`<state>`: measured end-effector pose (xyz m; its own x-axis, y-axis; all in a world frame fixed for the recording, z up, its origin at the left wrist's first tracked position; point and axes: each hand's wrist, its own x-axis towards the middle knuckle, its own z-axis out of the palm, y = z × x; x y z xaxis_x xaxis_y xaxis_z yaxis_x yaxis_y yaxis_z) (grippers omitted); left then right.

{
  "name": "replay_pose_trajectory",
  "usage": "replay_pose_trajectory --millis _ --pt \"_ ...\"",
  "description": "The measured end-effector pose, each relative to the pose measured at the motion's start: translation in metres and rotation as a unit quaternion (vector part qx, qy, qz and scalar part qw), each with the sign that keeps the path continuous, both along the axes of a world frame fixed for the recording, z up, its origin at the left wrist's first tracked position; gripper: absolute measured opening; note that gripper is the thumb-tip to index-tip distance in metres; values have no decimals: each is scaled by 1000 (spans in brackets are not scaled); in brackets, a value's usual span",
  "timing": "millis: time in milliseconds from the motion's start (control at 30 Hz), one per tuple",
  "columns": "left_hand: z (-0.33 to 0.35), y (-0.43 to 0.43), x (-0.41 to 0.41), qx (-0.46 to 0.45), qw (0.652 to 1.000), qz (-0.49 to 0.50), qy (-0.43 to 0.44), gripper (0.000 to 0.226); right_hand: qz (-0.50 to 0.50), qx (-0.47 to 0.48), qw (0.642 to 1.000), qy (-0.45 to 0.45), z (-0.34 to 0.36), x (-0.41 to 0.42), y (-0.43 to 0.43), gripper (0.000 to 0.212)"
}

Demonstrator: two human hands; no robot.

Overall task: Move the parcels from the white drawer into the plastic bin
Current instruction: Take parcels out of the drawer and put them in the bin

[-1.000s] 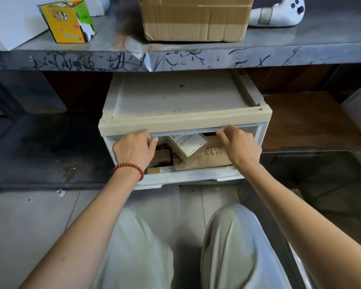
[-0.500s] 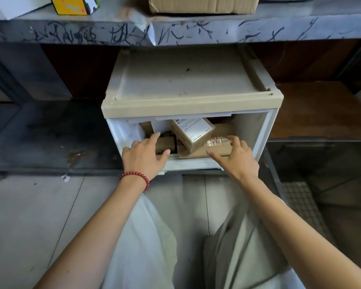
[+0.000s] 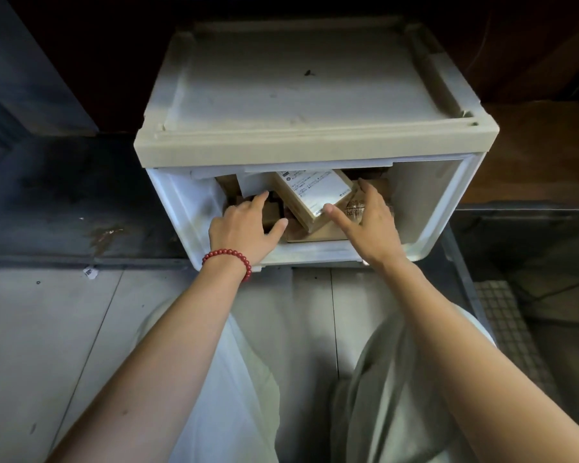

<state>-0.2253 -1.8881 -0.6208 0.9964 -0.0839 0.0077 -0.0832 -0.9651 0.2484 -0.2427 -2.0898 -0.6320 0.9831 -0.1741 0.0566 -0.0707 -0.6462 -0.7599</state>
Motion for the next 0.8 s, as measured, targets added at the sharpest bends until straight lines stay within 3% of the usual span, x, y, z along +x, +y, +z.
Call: replay_pose_trajectory --millis 100,233,333,500,667,800 --pt "-17 -7 19 -53 997 12 46 70 -20 67 997 34 -17 19 0 79" --pt "-15 -11 29 -109 992 9 55 79 -24 115 992 43 -13 29 0 55" --pt "-17 -15 30 -202 975 16 97 87 -18 139 989 45 -14 30 5 57" --pt "-23 -16 12 -368 925 51 86 62 17 172 981 86 -27 16 17 43" --pt "-30 -7 -9 -412 905 49 91 60 31 270 957 105 -23 1 23 19" --pt "-29 -2 -34 -447 886 58 108 69 11 315 942 113 -22 -21 28 18"
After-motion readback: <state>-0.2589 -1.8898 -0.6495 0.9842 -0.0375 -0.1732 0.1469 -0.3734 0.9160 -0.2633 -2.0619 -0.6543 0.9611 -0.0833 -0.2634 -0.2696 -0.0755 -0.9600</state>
